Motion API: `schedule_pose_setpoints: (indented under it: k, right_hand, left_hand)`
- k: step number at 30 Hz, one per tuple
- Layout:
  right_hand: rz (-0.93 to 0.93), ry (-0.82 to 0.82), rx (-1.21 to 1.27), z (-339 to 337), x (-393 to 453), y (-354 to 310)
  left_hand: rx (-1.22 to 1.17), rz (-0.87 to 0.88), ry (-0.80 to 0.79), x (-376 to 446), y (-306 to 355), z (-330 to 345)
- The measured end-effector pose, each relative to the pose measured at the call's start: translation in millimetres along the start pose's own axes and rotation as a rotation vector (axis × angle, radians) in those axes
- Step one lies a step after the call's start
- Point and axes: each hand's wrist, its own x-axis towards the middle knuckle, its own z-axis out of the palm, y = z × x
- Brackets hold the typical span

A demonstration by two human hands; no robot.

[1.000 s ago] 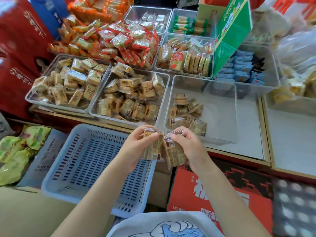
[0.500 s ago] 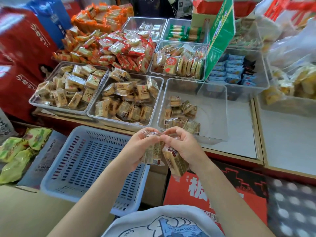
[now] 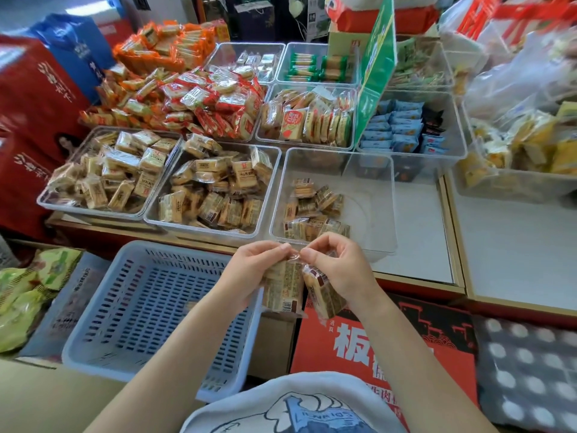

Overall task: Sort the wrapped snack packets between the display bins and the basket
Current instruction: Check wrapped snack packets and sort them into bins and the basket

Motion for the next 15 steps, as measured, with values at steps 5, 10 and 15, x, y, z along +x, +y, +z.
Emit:
schedule_pose_setpoints:
  k: [5,10,15]
  right_hand:
    - [0.050,0.100,0.040,-13.3,-1.2,2.0]
    - [0.078,0.145,0.073,-21.3,0.5,1.7]
    - [0.126,0.071,0.017,-21.4,-1.9,-3.2]
  left_hand:
    - [-0.011,-0.021,-0.066,-1.0,-0.4,9.5]
    - [0.110,0.047,-0.066,0.0,1.5,10.7]
    - [-0.127,0.100,0.194,0.7,10.2,14.5]
